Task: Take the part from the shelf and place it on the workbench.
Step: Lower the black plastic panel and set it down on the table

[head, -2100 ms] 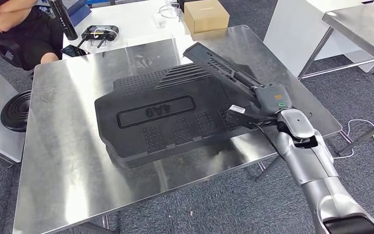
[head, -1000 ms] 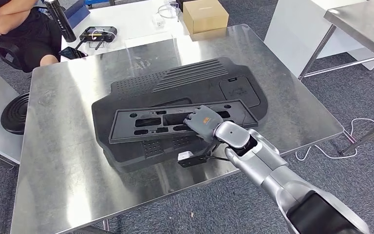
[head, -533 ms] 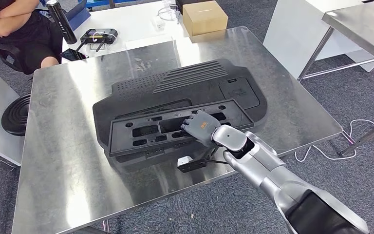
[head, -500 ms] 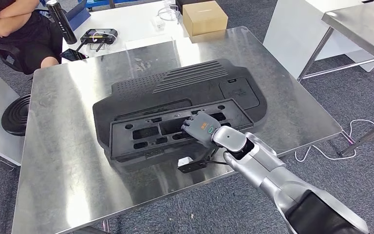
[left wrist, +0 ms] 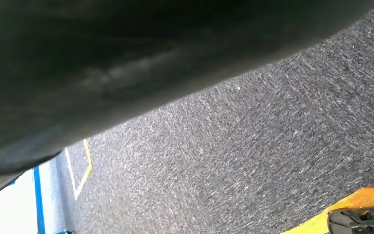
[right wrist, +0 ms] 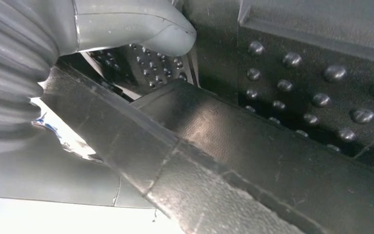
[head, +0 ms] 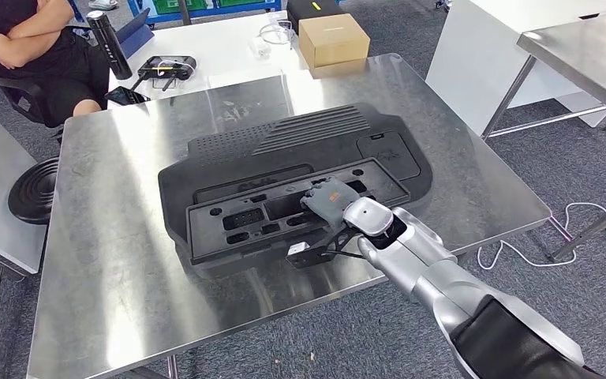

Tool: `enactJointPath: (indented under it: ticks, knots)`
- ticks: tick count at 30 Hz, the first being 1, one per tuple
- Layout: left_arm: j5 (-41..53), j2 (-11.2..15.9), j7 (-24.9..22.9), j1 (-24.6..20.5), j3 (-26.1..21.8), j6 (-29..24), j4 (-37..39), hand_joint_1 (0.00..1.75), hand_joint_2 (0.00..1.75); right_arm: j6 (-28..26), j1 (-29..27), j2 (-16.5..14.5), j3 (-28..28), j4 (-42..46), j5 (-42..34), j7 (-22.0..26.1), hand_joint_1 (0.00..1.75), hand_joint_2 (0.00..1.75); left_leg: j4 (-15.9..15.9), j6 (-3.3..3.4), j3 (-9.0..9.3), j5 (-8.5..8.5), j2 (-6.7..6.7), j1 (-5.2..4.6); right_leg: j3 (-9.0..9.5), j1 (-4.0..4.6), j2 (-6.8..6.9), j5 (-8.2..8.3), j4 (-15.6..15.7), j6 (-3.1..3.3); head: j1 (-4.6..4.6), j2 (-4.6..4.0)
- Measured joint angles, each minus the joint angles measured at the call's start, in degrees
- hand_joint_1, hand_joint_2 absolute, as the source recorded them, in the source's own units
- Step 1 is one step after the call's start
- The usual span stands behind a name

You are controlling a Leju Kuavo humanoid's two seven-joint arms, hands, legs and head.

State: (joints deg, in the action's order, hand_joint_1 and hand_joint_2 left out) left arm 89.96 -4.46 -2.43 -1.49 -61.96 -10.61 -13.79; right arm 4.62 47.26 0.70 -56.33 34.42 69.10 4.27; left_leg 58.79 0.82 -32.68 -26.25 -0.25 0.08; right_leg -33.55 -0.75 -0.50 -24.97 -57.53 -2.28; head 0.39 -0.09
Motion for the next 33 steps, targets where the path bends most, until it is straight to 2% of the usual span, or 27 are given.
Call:
enactJointPath:
  ticks: [4,10,16,19,33]
  knots:
    - [0.0,0.0,0.0,0.0,-0.1,-0.1,0.0,0.0,0.0,0.2,0.2,-0.3,0.0,-0.5,0.0,-1.5,0.0,1.75,0.0,0.07,0.39,-0.09,0.0,0.0,0.51,0.0,0.0,-0.09,0.2,-0.08,0.0,0.0]
    - [-0.2,0.0,0.0,-0.4,-0.5,-0.3,0.0,0.0,0.0,-1.4,0.0,-1.6,1.3,-0.5,2.8,-10.8,0.0,1.75,0.0,0.14,0.54,-0.12,-0.07,-0.01,0.75,-0.02,0.04,-0.16,0.3,-0.13,0.0,0.0]
    - [-0.6,-0.2,0.0,-0.4,-1.3,-0.3,0.0,0.0,0.0,-4.0,-1.6,-2.6,5.3,0.6,9.9,-18.1,0.0,1.75,0.0,0.41,0.33,0.1,-0.16,-0.05,0.72,-0.03,0.11,0.27,0.4,-0.31,0.02,0.0]
    - [-0.6,-0.3,0.0,-0.4,-1.6,-0.4,0.0,0.0,0.0,-4.3,-2.4,-2.8,7.0,1.1,11.0,-19.1,0.0,1.75,0.0,0.39,0.31,0.04,-0.15,-0.07,0.69,-0.03,0.1,0.55,0.5,-0.47,0.01,0.0]
    - [-0.6,-0.6,0.4,-0.3,-2.5,-0.5,0.0,0.0,0.0,-4.6,-4.4,-2.7,12.3,2.4,15.3,-19.7,0.0,1.75,0.0,0.27,0.3,-0.12,0.03,-0.02,0.63,0.01,0.05,0.5,0.5,-0.44,0.01,0.0]
